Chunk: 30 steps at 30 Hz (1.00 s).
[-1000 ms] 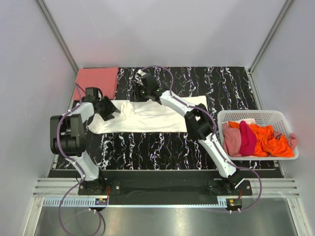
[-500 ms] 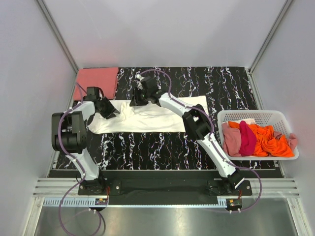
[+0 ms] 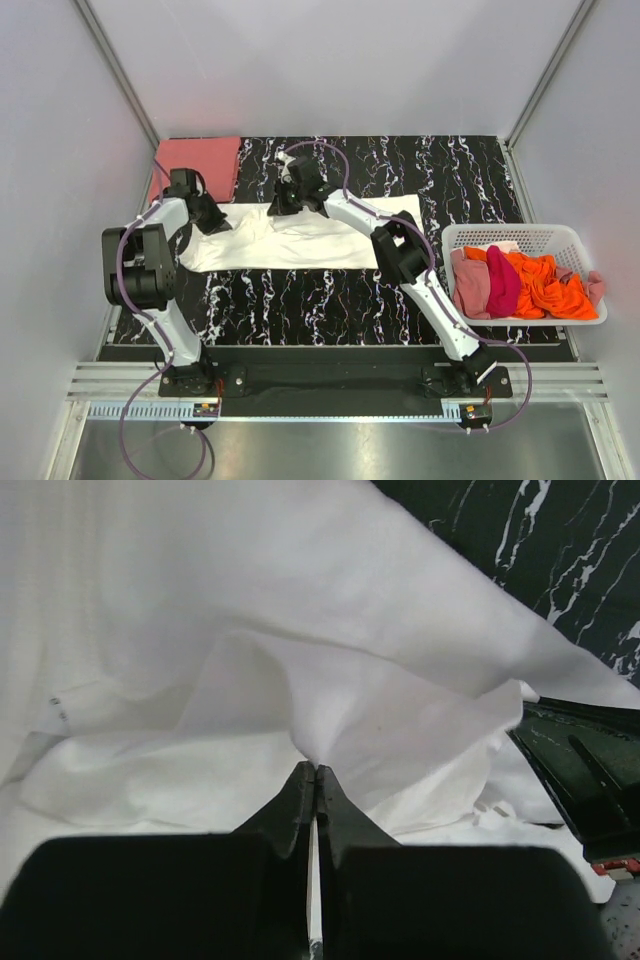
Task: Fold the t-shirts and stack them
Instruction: Fold the tshirt
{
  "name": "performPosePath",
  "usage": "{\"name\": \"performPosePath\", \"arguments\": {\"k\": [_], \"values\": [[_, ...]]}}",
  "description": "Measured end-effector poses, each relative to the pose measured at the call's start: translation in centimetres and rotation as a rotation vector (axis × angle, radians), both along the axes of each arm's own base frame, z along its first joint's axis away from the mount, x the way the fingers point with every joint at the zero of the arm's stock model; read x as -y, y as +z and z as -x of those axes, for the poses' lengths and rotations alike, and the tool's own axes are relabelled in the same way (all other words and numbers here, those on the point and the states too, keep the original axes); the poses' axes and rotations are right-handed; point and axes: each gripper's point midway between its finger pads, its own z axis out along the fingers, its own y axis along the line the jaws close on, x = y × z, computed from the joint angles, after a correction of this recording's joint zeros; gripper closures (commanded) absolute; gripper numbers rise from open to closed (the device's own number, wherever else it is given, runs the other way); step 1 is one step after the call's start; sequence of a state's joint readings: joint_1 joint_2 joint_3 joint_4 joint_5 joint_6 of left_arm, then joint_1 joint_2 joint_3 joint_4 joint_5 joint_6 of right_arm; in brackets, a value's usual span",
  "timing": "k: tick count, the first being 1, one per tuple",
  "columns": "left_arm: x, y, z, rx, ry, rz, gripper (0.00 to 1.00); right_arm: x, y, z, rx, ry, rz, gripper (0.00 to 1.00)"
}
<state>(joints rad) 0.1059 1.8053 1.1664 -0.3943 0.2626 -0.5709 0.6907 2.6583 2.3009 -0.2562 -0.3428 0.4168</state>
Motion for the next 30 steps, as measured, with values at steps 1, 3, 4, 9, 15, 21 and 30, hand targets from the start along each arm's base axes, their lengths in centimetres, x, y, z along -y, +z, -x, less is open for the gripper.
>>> {"name": "performPosePath", "arguments": {"k": [1,3,4,9,15,21,30], "values": [[-0.5,0.1,0.2,-0.006,-0.006,-0.017,1.0,0.3,-0.5,0.1,0.002,0.001,0.013,1.0],[-1.4,0.3,0.6,-0.015,-0.017,-0.044,1.0,1.0,-1.5,0.5,0.006,0.003,0.034,1.0],[-1.9,0.4,0.9,-0.018,-0.022,-0.06,1.0,1.2,-1.7,0.5,0.014,0.003,0.033,1.0],[-3.4,1.3,1.9,-0.022,-0.034,-0.094,1.0,2.2,-0.5,1.6,0.09,0.018,0.024,1.0],[-3.7,1.3,2.6,-0.035,-0.064,-0.109,1.0,2.3,2.3,2.9,0.194,0.05,-0.048,0.9],[-4.8,0.7,3.9,-0.086,-0.086,-0.17,1.0,2.2,2.6,4.2,0.228,0.106,-0.077,0.73],[-7.2,-0.4,5.6,-0.168,-0.083,-0.275,1.0,2.6,4.1,5.9,0.202,0.146,-0.097,0.67]]}}
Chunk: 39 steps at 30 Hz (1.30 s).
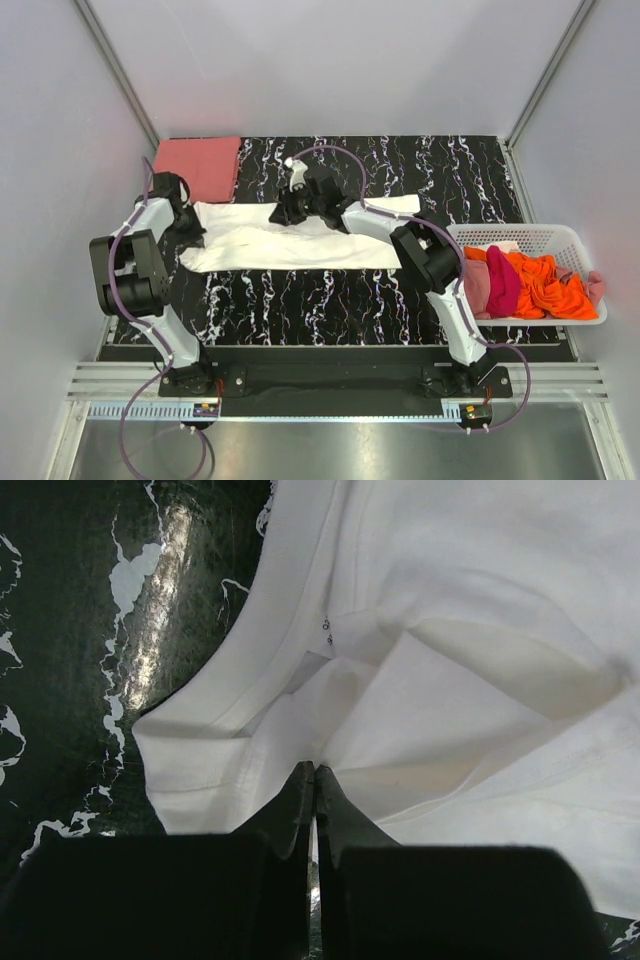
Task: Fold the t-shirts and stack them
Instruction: Fold the tshirt
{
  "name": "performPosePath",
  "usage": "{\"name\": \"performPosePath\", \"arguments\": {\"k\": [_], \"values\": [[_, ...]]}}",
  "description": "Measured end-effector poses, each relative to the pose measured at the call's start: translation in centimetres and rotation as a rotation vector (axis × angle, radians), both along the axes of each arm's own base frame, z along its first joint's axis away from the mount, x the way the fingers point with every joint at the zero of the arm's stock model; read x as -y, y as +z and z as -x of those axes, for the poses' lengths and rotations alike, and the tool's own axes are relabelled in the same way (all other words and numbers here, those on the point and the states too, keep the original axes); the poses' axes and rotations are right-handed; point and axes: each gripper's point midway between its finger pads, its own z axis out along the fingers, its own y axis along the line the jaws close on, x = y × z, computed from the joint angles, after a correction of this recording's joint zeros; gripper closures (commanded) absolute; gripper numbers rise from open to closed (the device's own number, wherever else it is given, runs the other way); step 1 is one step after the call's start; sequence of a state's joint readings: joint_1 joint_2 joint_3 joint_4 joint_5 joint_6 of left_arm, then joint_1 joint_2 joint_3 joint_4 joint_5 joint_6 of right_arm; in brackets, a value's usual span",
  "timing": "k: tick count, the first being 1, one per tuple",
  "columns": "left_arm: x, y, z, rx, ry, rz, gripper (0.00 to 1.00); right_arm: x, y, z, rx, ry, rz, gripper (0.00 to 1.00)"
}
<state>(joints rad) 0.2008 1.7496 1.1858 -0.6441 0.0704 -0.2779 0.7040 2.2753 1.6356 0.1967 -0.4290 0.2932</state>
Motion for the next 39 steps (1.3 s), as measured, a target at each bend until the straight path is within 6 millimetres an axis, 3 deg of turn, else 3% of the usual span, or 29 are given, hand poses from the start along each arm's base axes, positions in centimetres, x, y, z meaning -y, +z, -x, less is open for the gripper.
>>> {"name": "performPosePath", "arguments": {"k": [3,6,8,11,15,18,20,22,25,29,32,39], "values": [[0.0,-0.1,0.3,-0.012,-0.015,-0.005,0.77,-1.1,2.1,-1.1,-0.021,-0.018,-0.029,0.7],[-0.5,-0.4,0.7,-0.037,-0.007,-0.033,0.71,-2.4,4.6,-2.5,-0.003,-0.037,-0.084,0.71],[-1.2,-0.4,1.0,-0.051,0.01,-0.069,0.7,-2.5,4.9,-2.6,-0.017,-0.049,-0.094,0.71],[-1.9,0.2,1.1,-0.054,0.027,-0.11,0.7,-2.2,3.9,-2.3,-0.058,-0.067,-0.079,0.72],[-1.2,4.0,-1.0,0.046,0.004,-0.138,0.7,-1.2,1.2,-1.2,-0.131,-0.087,-0.037,0.73],[2.6,8.2,-4.7,0.204,-0.097,-0.071,0.7,0.6,-0.9,0.4,-0.195,-0.117,0.022,0.73],[4.9,8.9,-5.6,0.24,-0.156,-0.023,0.71,1.1,-0.9,0.8,-0.205,-0.131,0.035,0.73],[6.7,8.3,-5.9,0.238,-0.197,0.026,0.71,1.3,-0.2,0.8,-0.198,-0.138,0.03,0.74],[7.2,5.4,-5.7,0.173,-0.206,0.061,0.71,1.4,1.4,0.8,-0.182,-0.143,0.012,0.75],[6.9,-0.1,-2.8,0.013,-0.168,0.078,0.71,2.3,2.4,1.6,-0.176,-0.162,0.012,0.75],[6.7,-2.7,-1.0,-0.077,-0.126,0.089,0.71,3.1,2.6,2.0,-0.179,-0.183,0.025,0.73],[5.6,-2.1,-1.5,-0.053,-0.058,0.044,0.69,6.3,4.5,2.1,-0.147,-0.313,0.081,0.72]]}}
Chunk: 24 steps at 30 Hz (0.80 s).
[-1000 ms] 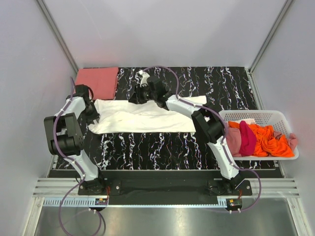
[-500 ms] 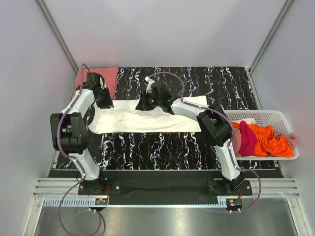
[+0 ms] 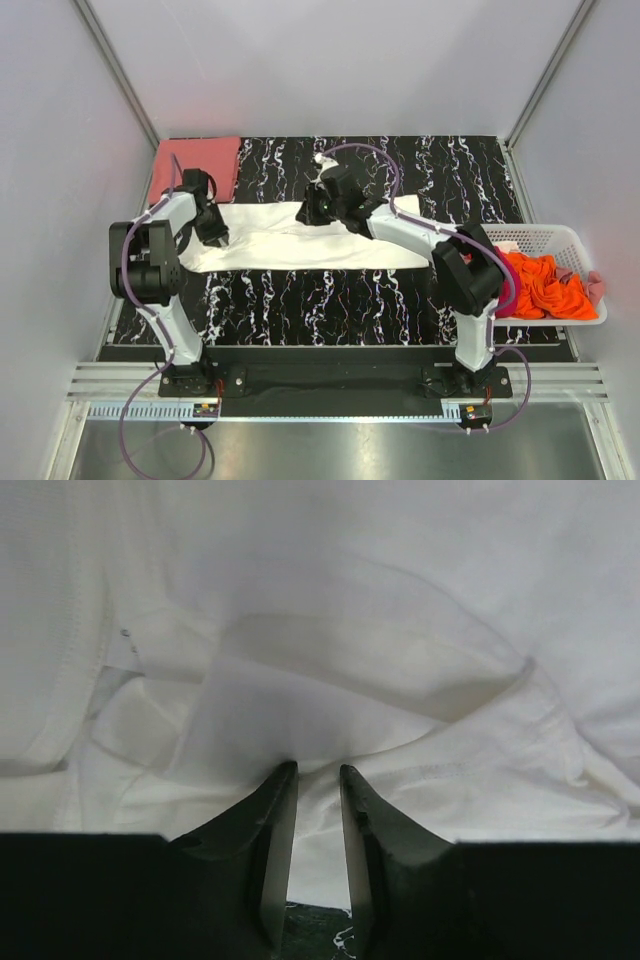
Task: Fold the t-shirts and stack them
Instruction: Fold the tshirt
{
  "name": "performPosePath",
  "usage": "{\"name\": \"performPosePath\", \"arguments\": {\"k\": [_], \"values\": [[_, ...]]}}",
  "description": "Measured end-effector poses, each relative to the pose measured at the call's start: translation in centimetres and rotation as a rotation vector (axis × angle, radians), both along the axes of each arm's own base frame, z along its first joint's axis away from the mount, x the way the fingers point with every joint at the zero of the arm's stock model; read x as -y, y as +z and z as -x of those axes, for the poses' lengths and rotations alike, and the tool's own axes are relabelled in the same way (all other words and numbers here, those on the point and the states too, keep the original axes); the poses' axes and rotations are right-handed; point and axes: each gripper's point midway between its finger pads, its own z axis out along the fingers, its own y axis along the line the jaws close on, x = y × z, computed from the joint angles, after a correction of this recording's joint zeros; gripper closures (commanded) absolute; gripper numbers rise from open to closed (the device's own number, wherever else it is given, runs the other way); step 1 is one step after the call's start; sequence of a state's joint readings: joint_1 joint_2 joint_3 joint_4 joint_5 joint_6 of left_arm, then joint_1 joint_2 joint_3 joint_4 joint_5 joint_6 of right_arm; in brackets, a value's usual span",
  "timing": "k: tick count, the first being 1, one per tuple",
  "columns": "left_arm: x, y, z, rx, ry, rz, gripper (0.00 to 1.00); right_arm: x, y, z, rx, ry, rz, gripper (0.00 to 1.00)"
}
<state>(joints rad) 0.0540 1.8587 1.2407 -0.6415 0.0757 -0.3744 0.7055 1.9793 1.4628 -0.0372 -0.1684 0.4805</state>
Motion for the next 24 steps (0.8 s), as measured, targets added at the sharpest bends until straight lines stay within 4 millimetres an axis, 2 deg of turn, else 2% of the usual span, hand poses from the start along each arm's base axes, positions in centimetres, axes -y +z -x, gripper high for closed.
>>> {"name": "performPosePath", "arguments": {"k": [3,6,9,12,15,17,19,22,24], "values": [[-0.8,1.6,-0.1,0.038,0.016,-0.046,0.72,2.7,0.5,0.0,0.013,-0.082,0.062,0.74],[-0.7,5.1,-0.7,0.132,0.004,-0.045,0.73,6.6,-0.3,-0.4,-0.009,-0.191,0.163,0.74],[1.0,8.8,-2.0,0.241,-0.05,-0.012,0.7,11.0,-1.9,0.0,-0.044,-0.287,0.297,0.75],[3.5,10.4,-2.1,0.297,-0.12,0.029,0.69,15.8,-4.1,1.3,-0.087,-0.374,0.456,0.79],[6.9,10.2,-1.9,0.315,-0.198,0.149,0.69,19.5,-6.4,2.7,-0.134,-0.424,0.571,0.83],[9.0,9.0,-1.3,0.284,-0.241,0.243,0.68,22.3,-8.2,3.4,-0.174,-0.465,0.643,0.83],[10.1,7.9,-0.9,0.254,-0.268,0.281,0.68,24.1,-9.5,3.7,-0.206,-0.495,0.688,0.83],[11.0,6.5,0.3,0.214,-0.289,0.298,0.67,25.6,-10.9,4.5,-0.244,-0.517,0.725,0.83],[11.3,6.2,0.6,0.206,-0.297,0.294,0.67,25.8,-11.2,4.9,-0.254,-0.522,0.728,0.83]]}}
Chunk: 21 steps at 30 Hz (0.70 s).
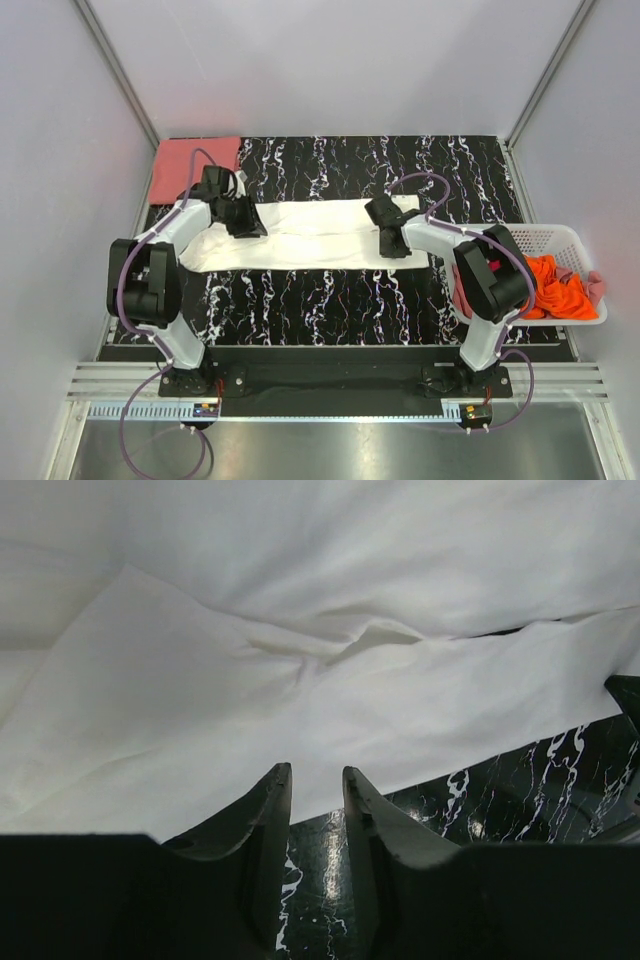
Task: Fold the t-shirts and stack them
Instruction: Fold the tshirt
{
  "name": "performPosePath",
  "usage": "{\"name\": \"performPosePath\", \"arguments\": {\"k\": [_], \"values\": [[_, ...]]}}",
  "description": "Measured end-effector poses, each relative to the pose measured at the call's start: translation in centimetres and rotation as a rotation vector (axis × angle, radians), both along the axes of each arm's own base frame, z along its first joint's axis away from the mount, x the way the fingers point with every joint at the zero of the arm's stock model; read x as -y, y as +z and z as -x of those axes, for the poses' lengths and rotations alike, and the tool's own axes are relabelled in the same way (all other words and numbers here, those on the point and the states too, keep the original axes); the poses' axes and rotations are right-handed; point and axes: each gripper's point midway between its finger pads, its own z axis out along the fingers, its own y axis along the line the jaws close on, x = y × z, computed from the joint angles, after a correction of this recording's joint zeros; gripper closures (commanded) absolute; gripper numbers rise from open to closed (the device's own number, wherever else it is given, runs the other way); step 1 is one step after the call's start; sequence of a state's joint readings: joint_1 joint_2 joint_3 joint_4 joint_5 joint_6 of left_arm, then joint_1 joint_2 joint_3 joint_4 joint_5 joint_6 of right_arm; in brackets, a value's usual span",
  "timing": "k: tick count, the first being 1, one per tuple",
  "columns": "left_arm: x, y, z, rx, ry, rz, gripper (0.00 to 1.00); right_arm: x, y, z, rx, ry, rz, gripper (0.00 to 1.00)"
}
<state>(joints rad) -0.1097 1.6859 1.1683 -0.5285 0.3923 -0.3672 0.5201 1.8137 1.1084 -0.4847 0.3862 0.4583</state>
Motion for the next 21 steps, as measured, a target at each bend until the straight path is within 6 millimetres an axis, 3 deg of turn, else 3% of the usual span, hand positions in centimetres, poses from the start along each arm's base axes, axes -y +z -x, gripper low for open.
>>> {"name": "performPosePath", "arguments": {"k": [4,7,12,18,21], "values": [[-0.7,-0.4,0.2,0.002,0.02,-0.037,0.67,-0.1,-0.1,0.4,0.006,-0.02,-0.022,0.84],[-1.7,-0.9,0.3,0.002,0.05,-0.09,0.66,0.0,0.0,2.0,-0.004,-0.032,-0.059,0.84],[-3.6,-1.4,-0.2,0.009,0.108,-0.182,0.65,-0.4,-0.1,6.7,-0.047,-0.021,-0.101,0.84],[-5.4,-3.0,0.7,-0.024,0.158,-0.266,0.65,-3.9,0.3,12.9,-0.108,0.079,-0.153,0.82],[-5.9,-4.0,1.1,-0.052,0.173,-0.293,0.65,-4.6,1.3,14.6,-0.117,0.099,-0.175,0.8]]}}
